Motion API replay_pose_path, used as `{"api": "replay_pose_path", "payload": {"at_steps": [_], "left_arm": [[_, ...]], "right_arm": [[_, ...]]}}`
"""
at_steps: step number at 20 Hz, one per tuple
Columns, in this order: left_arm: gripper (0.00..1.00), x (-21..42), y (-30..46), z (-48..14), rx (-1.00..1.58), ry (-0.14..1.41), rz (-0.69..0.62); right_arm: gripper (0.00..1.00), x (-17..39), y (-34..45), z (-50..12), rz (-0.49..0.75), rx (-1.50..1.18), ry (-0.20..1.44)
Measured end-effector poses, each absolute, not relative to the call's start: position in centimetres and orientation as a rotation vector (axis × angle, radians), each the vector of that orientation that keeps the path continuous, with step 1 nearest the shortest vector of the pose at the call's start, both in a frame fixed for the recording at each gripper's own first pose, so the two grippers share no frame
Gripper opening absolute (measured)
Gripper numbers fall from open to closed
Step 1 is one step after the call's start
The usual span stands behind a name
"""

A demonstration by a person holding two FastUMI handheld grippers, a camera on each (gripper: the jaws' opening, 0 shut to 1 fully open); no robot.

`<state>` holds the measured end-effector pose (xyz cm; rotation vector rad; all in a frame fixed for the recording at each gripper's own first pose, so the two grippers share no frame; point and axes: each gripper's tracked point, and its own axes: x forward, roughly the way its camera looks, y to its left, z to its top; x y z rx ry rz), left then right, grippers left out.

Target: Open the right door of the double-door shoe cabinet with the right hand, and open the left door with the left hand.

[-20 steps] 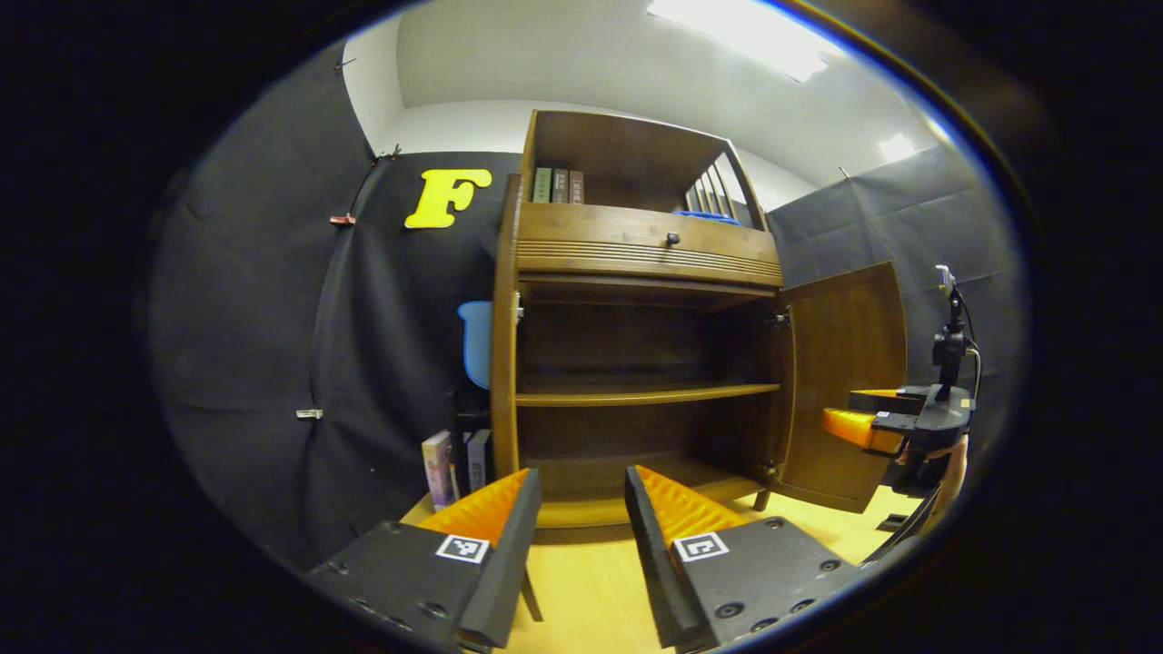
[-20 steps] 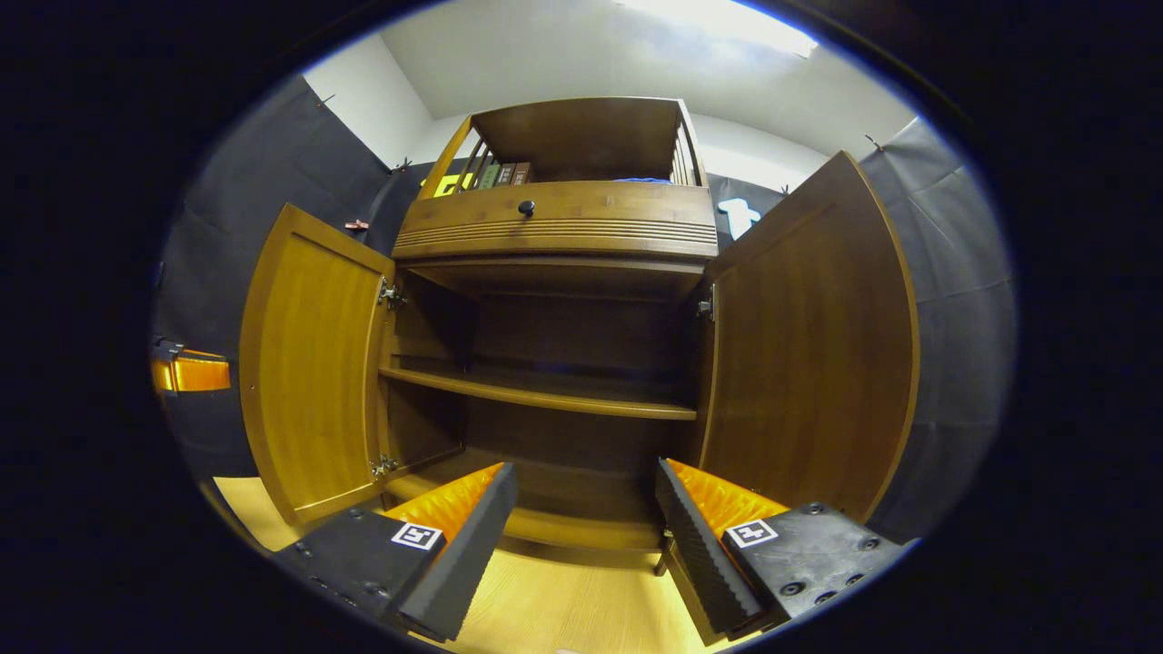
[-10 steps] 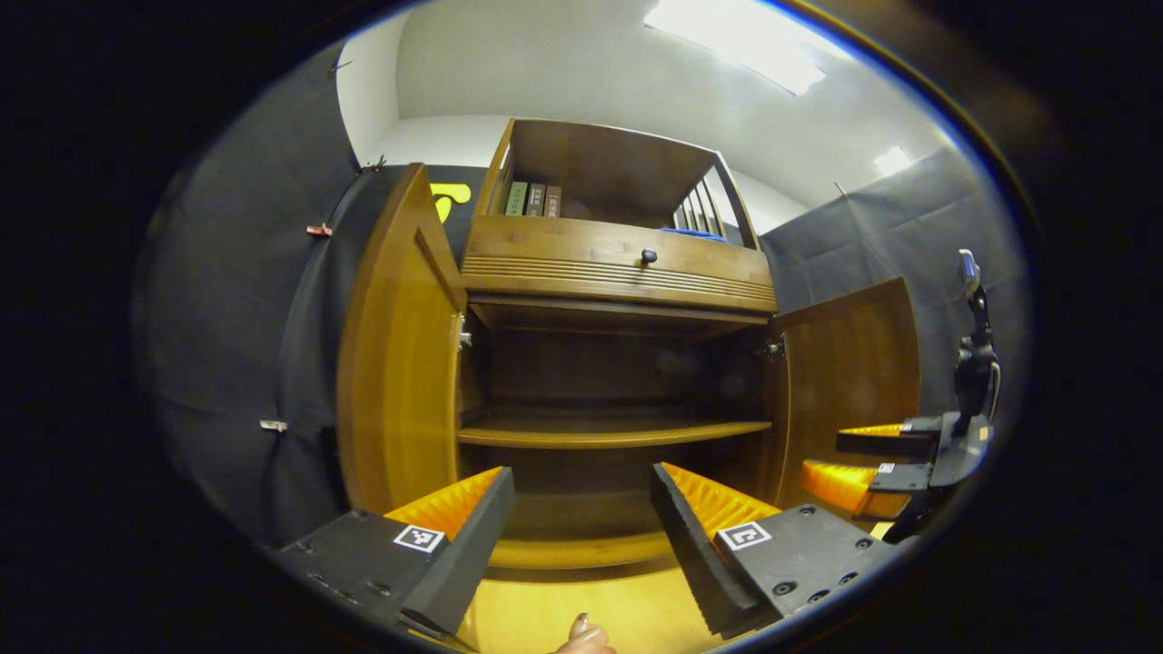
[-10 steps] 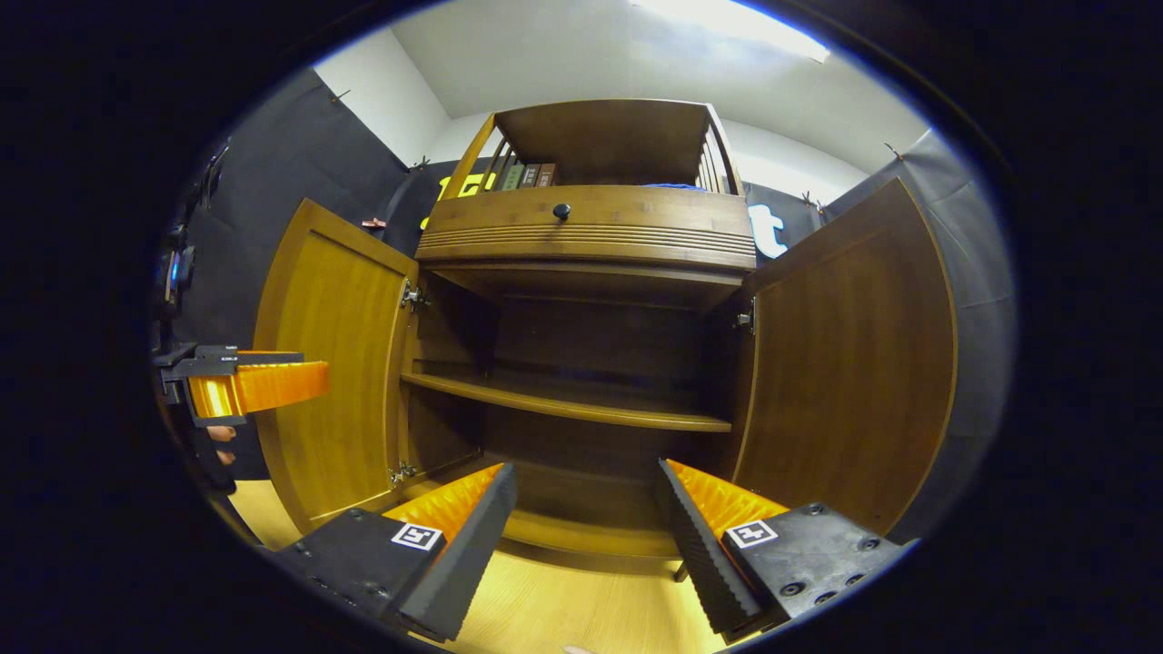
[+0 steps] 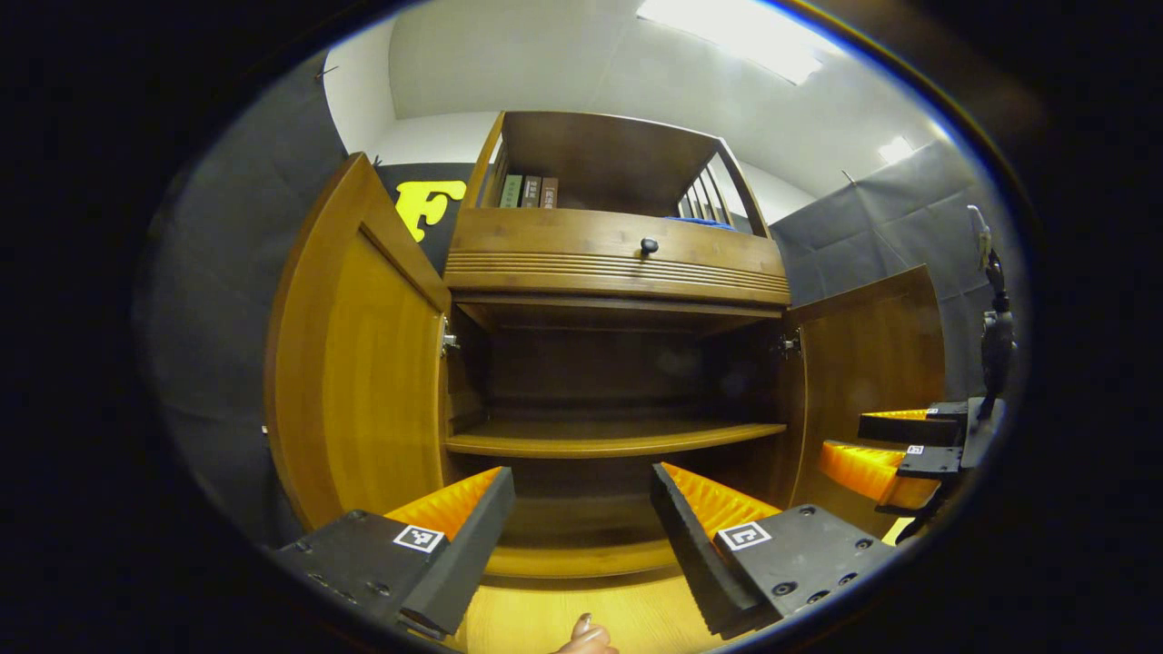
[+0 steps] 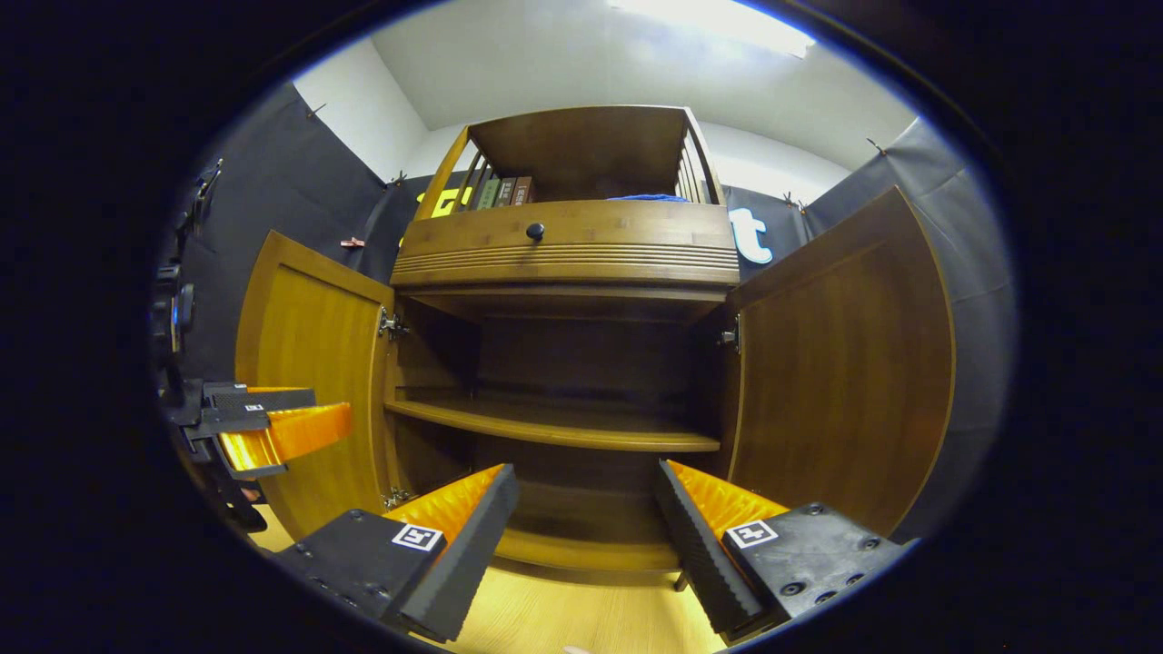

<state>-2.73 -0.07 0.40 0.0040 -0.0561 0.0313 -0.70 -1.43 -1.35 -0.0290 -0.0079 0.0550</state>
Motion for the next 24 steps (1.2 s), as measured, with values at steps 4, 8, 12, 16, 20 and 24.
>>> {"api": "replay_pose_path", "payload": {"at_steps": [4,8,12,16,20,24], "left_arm": [[0.93,-2.1,-0.3,-0.2,-0.007,-0.04,0.022],[0.93,-1.9,-0.4,-0.4,0.02,-0.042,0.015],[0.94,-1.9,-0.5,-0.2,0.015,-0.053,0.001],[0.94,-1.7,0.1,-0.2,0.015,-0.054,0.014],[0.93,-1.6,-0.1,-0.2,0.021,-0.053,0.009],[0.93,-1.6,-0.3,-0.1,0.022,-0.06,0.004]], "right_arm": [[0.95,-0.4,-1.8,-1.6,0.056,-0.033,0.004],[0.97,0.0,-1.8,-1.9,0.059,-0.026,0.011],[0.98,0.3,-1.5,-2.5,0.068,-0.031,0.027],[0.98,0.4,-1.3,-3.0,0.073,-0.033,0.04],[0.98,0.4,-1.3,-3.1,0.075,-0.034,0.038],[0.97,0.4,-1.3,-3.1,0.075,-0.031,0.038]]}}
